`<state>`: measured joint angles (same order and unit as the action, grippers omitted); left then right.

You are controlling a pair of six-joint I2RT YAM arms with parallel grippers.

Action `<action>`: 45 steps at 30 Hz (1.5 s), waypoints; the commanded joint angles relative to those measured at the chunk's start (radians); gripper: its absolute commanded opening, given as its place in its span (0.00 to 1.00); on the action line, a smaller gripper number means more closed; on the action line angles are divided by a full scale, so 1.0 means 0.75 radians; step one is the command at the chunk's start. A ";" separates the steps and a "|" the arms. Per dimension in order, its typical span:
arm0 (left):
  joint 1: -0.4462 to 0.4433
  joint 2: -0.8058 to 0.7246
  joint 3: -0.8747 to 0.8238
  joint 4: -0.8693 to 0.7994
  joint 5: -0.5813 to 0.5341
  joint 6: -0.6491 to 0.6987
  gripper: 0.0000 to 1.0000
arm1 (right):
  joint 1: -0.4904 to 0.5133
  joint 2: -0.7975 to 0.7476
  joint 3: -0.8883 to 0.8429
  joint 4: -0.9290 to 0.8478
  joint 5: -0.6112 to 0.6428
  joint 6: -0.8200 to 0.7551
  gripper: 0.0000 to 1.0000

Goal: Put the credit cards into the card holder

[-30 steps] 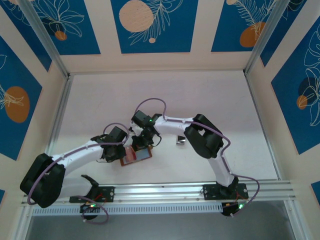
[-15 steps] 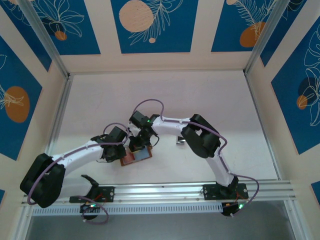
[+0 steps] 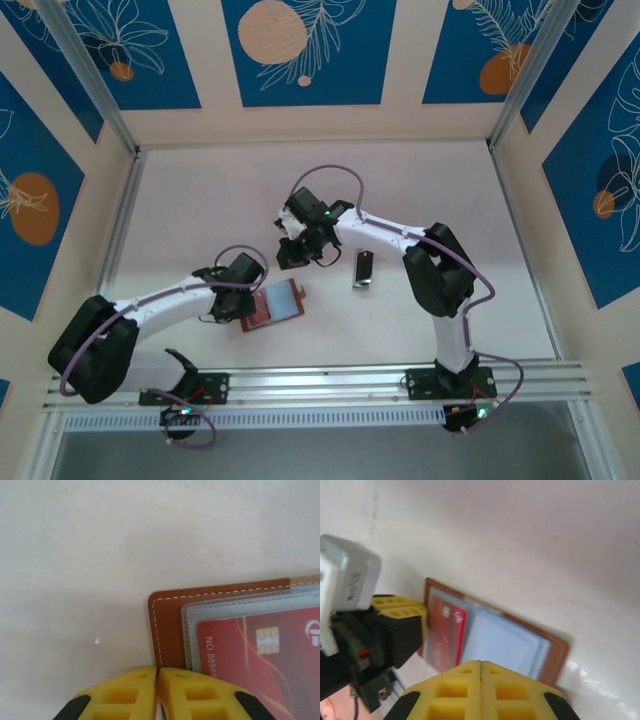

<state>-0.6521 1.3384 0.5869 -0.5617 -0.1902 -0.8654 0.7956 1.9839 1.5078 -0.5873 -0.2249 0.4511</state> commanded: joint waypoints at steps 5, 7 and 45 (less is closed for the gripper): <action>-0.050 0.150 -0.073 0.340 0.137 -0.028 0.12 | 0.056 0.145 0.058 -0.112 0.053 -0.021 0.02; -0.050 0.144 -0.075 0.334 0.133 -0.028 0.12 | 0.063 0.150 0.046 -0.111 0.038 -0.017 0.06; -0.057 0.116 -0.084 0.329 0.125 -0.025 0.13 | 0.146 0.278 0.001 0.190 -0.500 0.188 0.25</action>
<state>-0.6758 1.3502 0.5945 -0.5701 -0.2203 -0.8661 0.8936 2.1639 1.5139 -0.4831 -0.5041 0.5545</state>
